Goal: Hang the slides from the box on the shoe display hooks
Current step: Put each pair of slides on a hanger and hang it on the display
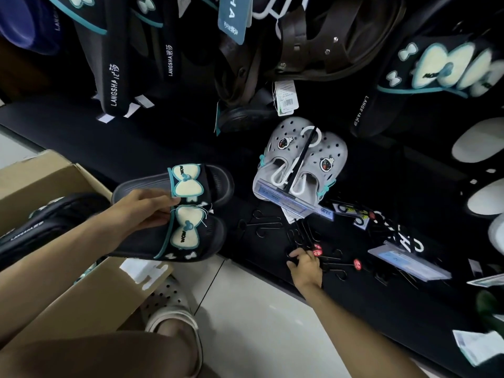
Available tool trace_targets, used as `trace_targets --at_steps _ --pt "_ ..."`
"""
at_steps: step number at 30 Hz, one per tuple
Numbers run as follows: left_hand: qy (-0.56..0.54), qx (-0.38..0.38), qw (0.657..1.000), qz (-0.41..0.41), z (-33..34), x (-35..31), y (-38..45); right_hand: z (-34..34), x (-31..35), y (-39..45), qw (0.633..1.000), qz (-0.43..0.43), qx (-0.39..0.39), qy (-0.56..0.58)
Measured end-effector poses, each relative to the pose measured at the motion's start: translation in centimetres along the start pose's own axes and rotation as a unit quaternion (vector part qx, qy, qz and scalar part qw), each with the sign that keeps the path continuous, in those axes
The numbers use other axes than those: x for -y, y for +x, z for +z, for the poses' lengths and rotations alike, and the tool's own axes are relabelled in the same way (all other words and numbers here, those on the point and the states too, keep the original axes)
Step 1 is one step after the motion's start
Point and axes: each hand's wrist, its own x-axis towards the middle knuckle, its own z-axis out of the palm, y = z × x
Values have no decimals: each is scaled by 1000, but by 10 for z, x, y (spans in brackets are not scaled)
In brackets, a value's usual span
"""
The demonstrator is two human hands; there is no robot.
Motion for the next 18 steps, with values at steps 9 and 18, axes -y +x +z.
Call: trace_targets --at_steps 9,18 --pt "6 10 1000 -4 -5 0 -1 -5 -8 -11 997 -62 -30 19" --pt "-19 -8 1000 5 -8 -7 0 -17 14 -27 983 -161 18 81"
